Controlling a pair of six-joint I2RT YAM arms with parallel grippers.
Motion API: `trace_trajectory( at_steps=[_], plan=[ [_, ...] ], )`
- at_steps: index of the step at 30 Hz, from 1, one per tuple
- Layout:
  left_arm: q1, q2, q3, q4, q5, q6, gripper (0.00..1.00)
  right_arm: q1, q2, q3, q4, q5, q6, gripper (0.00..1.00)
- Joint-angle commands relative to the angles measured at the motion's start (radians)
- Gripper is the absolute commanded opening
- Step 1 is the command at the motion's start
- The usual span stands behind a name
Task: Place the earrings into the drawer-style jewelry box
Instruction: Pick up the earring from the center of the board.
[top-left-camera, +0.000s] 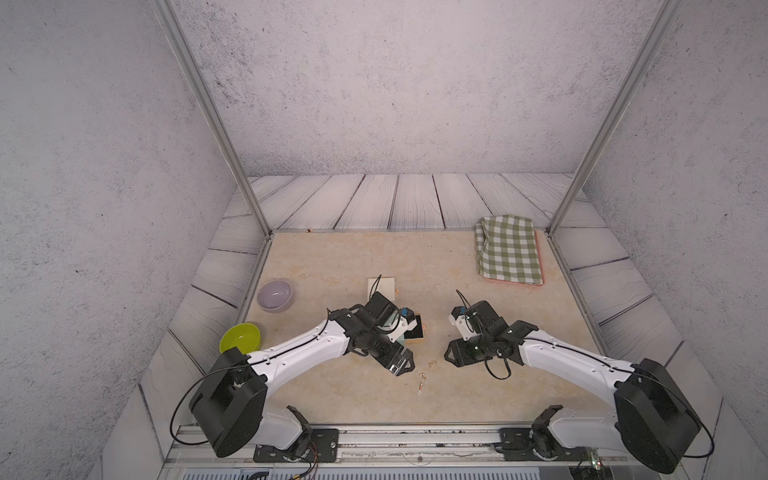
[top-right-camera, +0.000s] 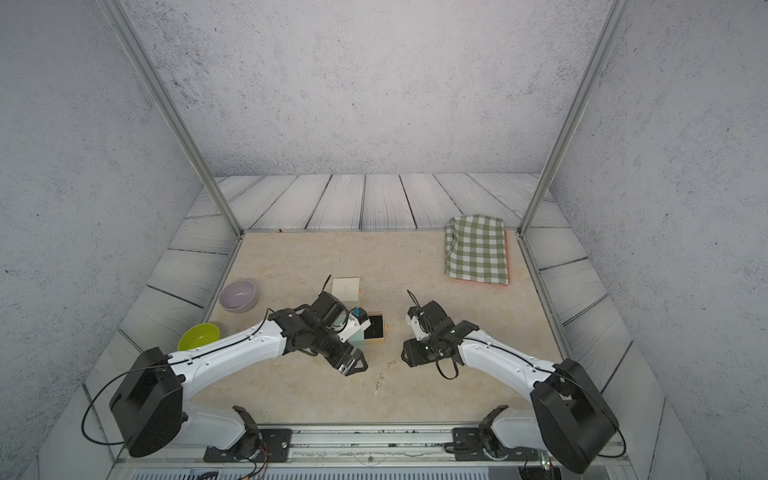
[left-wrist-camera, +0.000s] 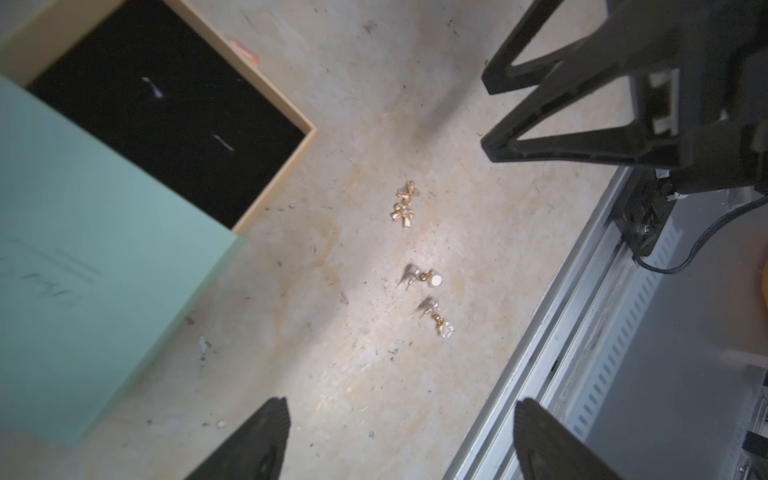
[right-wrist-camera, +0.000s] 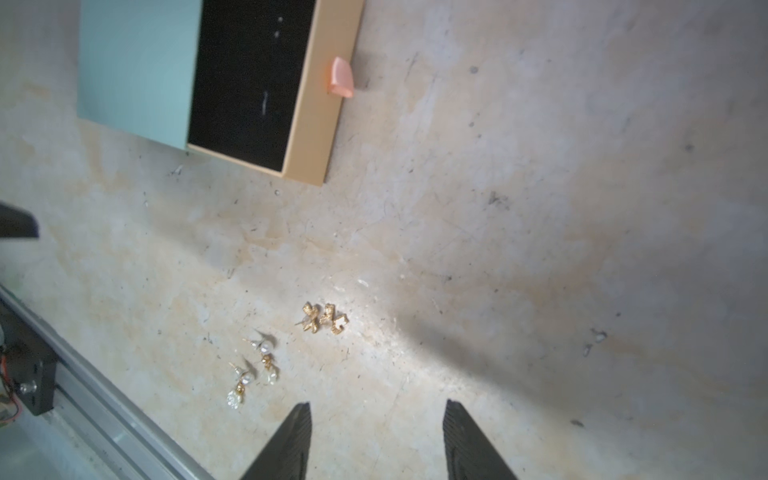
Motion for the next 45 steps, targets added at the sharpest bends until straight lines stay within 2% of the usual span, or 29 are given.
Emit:
trace_trajectory(
  at_steps=[1,4,7,8,14,19,24,34,40,45],
  plan=[
    [-0.079,0.024,0.044,0.051,-0.112,-0.043,0.82,-0.003,-0.042,-0.03,0.008,0.085,0.016,0.6],
    [-0.116,0.067,0.072,0.084,-0.184,-0.078,0.65,-0.043,-0.09,-0.072,0.042,0.081,0.045,0.6],
    [-0.117,0.113,0.093,0.126,-0.181,-0.086,0.49,-0.12,-0.136,-0.116,0.08,0.019,0.069,0.58],
    [-0.117,0.128,0.1,0.141,-0.178,-0.081,0.47,-0.149,-0.151,-0.127,0.089,-0.001,0.072,0.58],
    [-0.139,0.203,0.152,0.15,-0.218,-0.025,0.46,-0.274,-0.195,-0.159,0.127,-0.102,0.069,0.57],
    [-0.195,0.251,0.173,0.135,-0.307,0.026,0.46,-0.31,-0.171,-0.155,0.144,-0.147,0.058,0.57],
    [-0.203,0.3,0.178,0.152,-0.327,0.034,0.45,-0.324,-0.161,-0.154,0.146,-0.184,0.03,0.58],
    [-0.204,0.387,0.217,0.151,-0.307,0.06,0.44,-0.336,-0.177,-0.158,0.143,-0.201,0.02,0.74],
    [-0.203,0.396,0.215,0.138,-0.288,0.065,0.4,-0.349,-0.181,-0.159,0.139,-0.189,0.029,0.92],
    [-0.204,0.411,0.219,0.133,-0.273,0.068,0.33,-0.355,-0.177,-0.161,0.139,-0.188,0.032,0.95]
  ],
)
